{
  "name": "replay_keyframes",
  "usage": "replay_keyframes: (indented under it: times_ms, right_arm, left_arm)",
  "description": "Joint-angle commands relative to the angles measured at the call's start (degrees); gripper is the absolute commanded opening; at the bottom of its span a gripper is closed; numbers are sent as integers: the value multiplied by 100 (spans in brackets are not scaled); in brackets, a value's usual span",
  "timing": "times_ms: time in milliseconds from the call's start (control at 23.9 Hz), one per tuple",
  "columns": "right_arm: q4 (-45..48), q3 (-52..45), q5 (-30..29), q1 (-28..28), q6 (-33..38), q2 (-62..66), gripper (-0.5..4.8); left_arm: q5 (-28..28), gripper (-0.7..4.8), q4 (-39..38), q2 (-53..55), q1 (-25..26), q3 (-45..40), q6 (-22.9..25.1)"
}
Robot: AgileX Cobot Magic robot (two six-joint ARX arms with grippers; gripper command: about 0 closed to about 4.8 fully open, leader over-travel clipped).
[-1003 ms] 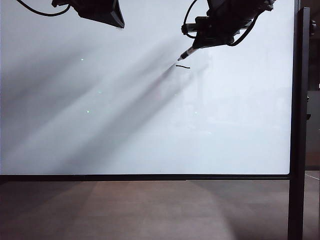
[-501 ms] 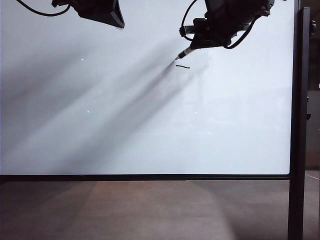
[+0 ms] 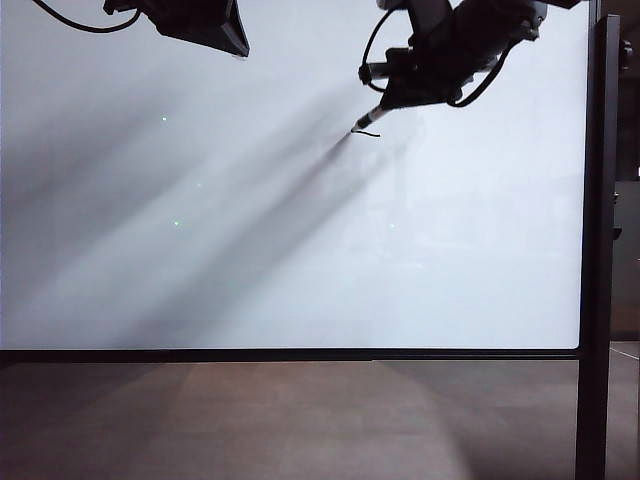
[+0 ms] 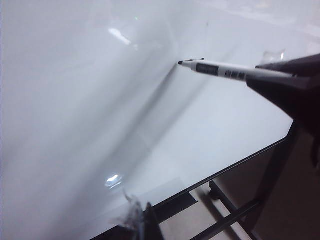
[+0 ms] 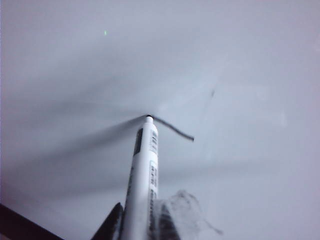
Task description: Reach to the right to find the marker pen, pick it up, and write the number 5 on the whiteboard.
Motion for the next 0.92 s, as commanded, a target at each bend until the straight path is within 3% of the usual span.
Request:
replay_keyframes:
  times_ms: [42, 919]
  right_arm:
    - [68, 20, 9, -15, 0, 20, -5]
    - [361, 22, -13, -83, 2, 52, -5]
  left_arm:
    - [7, -4, 46, -24, -2, 15, -9]
    - [7, -4, 44, -24, -2, 15, -9]
